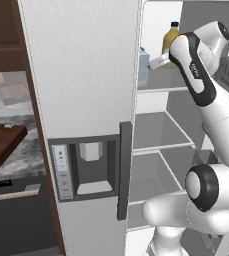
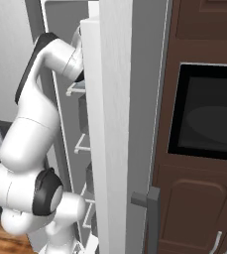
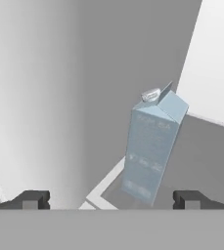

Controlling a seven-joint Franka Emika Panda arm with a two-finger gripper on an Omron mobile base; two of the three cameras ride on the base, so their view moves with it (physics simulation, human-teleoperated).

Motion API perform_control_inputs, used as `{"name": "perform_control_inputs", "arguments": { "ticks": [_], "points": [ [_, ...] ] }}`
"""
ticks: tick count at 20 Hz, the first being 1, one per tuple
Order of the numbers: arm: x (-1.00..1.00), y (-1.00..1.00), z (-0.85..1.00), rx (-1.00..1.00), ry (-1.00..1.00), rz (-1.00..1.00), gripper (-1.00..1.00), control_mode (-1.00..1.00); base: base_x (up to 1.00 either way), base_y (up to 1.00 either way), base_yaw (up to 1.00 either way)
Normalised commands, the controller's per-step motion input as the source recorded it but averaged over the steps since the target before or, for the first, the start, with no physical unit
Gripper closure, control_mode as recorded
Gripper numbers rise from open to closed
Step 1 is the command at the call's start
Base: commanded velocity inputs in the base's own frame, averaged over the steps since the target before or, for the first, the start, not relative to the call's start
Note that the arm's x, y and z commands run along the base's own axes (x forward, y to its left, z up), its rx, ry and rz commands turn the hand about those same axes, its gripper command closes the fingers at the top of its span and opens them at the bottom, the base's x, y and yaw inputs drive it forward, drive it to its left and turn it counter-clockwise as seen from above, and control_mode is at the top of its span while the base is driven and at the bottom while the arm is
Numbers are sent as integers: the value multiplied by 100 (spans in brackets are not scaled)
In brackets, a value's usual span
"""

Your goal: Take out the milk from the fridge and place it on the tray on the counter. Then take the sugar cube near the tray and place it in the tray.

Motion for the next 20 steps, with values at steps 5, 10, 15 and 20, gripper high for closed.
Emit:
{"name": "perform_control_inputs", "arguments": {
  "ticks": [5,10,15,20],
  "points": [
    [1,11,1,0,0,0,-100,-100,0,0,0],
    [9,5,16,-1,2,0,-100,-100,0,0,0],
    [18,3,11,0,1,0,-100,-100,0,0,0],
    [24,0,0,0,6,0,-100,-100,0,0,0]
  ]
}}
